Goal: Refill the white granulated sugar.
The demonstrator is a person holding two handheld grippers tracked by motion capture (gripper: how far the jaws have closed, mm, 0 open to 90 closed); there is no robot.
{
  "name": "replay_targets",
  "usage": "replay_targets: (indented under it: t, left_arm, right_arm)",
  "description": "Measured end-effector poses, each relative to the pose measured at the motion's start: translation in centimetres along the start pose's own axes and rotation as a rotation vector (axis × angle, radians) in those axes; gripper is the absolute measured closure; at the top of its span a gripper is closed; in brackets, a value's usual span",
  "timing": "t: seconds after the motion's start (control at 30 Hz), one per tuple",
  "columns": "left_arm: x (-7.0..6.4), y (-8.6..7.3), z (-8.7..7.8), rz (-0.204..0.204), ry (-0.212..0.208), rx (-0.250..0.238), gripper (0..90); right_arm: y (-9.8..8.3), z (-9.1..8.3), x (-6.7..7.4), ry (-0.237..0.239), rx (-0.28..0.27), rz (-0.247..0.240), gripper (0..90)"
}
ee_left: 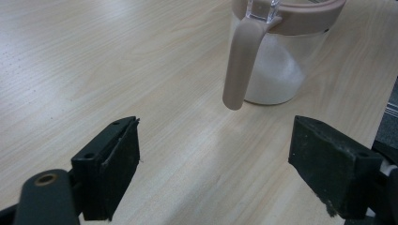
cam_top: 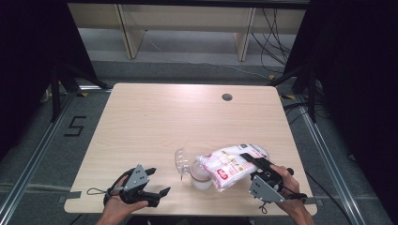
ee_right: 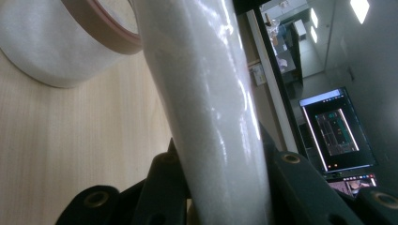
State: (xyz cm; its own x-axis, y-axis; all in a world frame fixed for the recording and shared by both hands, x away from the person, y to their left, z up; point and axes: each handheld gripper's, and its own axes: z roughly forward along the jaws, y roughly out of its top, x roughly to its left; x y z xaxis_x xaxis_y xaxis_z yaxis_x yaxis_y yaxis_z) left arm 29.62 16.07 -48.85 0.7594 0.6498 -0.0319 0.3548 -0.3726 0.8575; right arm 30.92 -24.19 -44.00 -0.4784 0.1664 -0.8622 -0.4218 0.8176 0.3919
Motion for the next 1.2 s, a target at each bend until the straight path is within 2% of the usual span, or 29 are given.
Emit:
replay_targets:
  t: [0.03,0.07,0.13,0.17,0.2,0.23,0.3,0.33,0.4,0.43,0.47,0.5,0.57,0.6,0.63,0.67,0.7,0.73,0.8,0.83,0.87,0.93,0.97,1.0,1.03,1.07,1.13,1.2]
  left_arm:
    - [0.0,0.0,0.0,0.003,0.000,0.001,16.3]
    - [0.0,0.0,0.0,0.002,0.000,0.000,16.4]
    - [0.0,0.0,0.0,0.000,0.000,0.000,16.3]
    - [0.0,0.0,0.0,0.000,0.001,0.000,16.3]
    - [0.1,0.1,0.0,0.028,-0.001,0.001,16.4]
    - [0.1,0.1,-0.1,0.025,0.004,0.003,16.3]
    - [0.1,0.0,-0.1,0.019,0.004,0.001,16.4]
    - [0.1,0.0,-0.1,0.020,0.004,0.000,16.4]
    - [0.1,0.1,-0.1,0.028,0.006,0.003,16.3]
    - [0.1,0.1,-0.1,0.021,0.004,0.002,16.3]
    - [0.1,0.1,-0.1,0.021,0.003,0.002,16.3]
    - [0.1,0.1,-0.1,0.022,0.004,0.003,16.3]
    - [0.1,0.1,-0.1,0.024,0.004,0.002,16.4]
    - [0.1,0.1,-0.1,0.019,0.004,0.003,16.4]
    - [0.1,0.1,-0.1,0.019,0.003,0.002,16.4]
    - [0.1,0.1,-0.1,0.025,0.002,0.004,16.4]
    - [0.1,0.1,-0.1,0.027,0.003,0.003,16.4]
    - [0.1,0.1,-0.1,0.014,0.003,0.003,16.4]
    - [0.0,0.0,0.0,0.001,0.003,0.003,16.4]
    - [0.0,0.0,0.0,0.002,-0.001,0.000,16.4]
    - [0.0,0.0,0.0,0.002,0.000,0.000,16.4]
    - [0.0,0.0,0.0,0.000,0.000,0.002,16.4]
    - [0.0,0.0,0.0,0.000,-0.001,0.001,16.5]
    - [0.0,0.0,0.0,0.001,-0.001,0.001,16.6]
    - [0.0,0.0,0.0,0.001,-0.001,0.001,16.8]
    - [0.0,0.0,0.0,0.001,0.000,0.001,16.8]
    - [0.0,0.0,0.0,0.000,-0.001,0.001,16.8]
    - [0.0,0.0,0.0,0.002,0.000,0.001,16.8]
  right_arm:
    - [0.0,0.0,-0.1,-0.013,-0.013,-0.017,74.6]
    - [0.0,0.0,0.2,-0.011,-0.010,0.021,74.6]
    - [0.1,0.2,0.2,-0.005,-0.012,0.015,74.7]
    - [0.2,0.2,-0.1,-0.009,-0.017,-0.046,74.8]
    - [0.2,0.3,0.1,-0.006,-0.017,-0.024,74.7]
    - [0.2,0.2,0.4,-0.002,-0.006,0.007,74.8]
    - [0.3,0.2,0.4,-0.002,-0.006,0.006,74.8]
    - [0.2,0.3,0.5,0.001,-0.023,0.019,74.9]
    - [0.2,0.2,0.4,0.001,-0.013,0.013,74.9]
    - [0.4,0.1,0.1,-0.022,-0.015,-0.039,74.9]
    - [0.4,0.1,0.0,-0.011,-0.008,-0.040,74.9]
    - [0.4,0.1,0.2,0.001,-0.005,-0.021,75.0]
    - [0.3,0.1,0.0,-0.007,-0.016,-0.023,75.1]
    - [0.2,0.1,0.3,-0.010,-0.017,0.017,75.1]
    - [0.2,0.3,0.3,0.001,-0.030,0.027,75.1]
    - [0.3,0.2,0.1,-0.005,-0.026,-0.008,75.2]
    - [0.3,0.3,0.1,-0.005,-0.025,-0.020,75.3]
    - [0.1,0.3,0.4,0.008,-0.015,0.040,75.3]
    - [0.1,0.4,0.4,0.007,-0.020,0.055,75.3]
    - [0.0,0.5,0.2,0.012,-0.027,0.044,75.4]
    - [0.0,0.4,0.4,0.013,-0.021,0.082,75.4]
    - [-0.1,0.5,0.2,0.020,-0.032,0.090,75.5]
    - [-0.2,0.6,0.2,0.020,-0.031,0.121,75.6]
    - [-0.3,0.7,0.1,0.024,-0.038,0.119,75.6]
    - [-0.3,0.5,0.2,0.029,-0.035,0.169,75.7]
    - [-0.5,0.6,0.1,0.037,-0.048,0.171,75.7]
    - [-0.6,0.7,0.2,0.042,-0.069,0.218,75.8]
    - [-0.8,0.9,0.2,0.034,-0.069,0.229,75.8]
